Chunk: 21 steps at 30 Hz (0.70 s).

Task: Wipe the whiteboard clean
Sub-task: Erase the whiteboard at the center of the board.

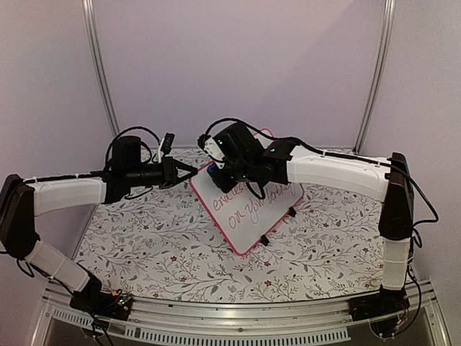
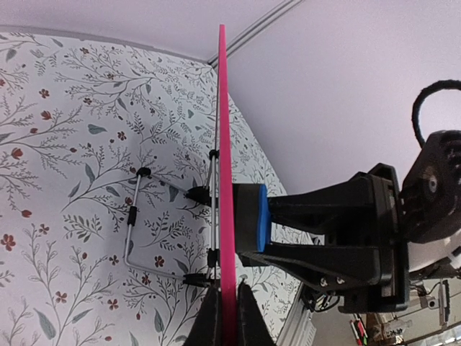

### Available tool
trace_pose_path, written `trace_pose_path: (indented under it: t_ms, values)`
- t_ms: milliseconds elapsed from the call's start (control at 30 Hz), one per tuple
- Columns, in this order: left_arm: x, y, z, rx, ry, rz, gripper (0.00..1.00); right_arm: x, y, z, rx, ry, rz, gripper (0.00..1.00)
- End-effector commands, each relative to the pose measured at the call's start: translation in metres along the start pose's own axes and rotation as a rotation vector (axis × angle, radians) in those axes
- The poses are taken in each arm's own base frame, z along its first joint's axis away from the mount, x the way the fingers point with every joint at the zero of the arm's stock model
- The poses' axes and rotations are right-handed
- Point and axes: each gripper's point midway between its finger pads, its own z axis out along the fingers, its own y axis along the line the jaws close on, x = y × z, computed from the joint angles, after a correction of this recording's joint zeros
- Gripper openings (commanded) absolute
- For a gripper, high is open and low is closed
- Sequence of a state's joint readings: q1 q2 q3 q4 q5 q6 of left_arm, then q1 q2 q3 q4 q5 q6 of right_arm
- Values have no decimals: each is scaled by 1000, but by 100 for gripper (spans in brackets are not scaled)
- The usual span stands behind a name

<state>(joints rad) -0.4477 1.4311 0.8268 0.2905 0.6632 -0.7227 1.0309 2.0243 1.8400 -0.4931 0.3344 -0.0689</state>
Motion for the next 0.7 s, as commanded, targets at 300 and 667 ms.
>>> trace_pose_path:
  t_ms: [300,667]
  values:
    - [5,-30,1,111,29,58,0,43,12,3,-21,89,-15,6]
    - [6,-30,1,112,29,59,0,55,15,-4,-25,108,-14,6]
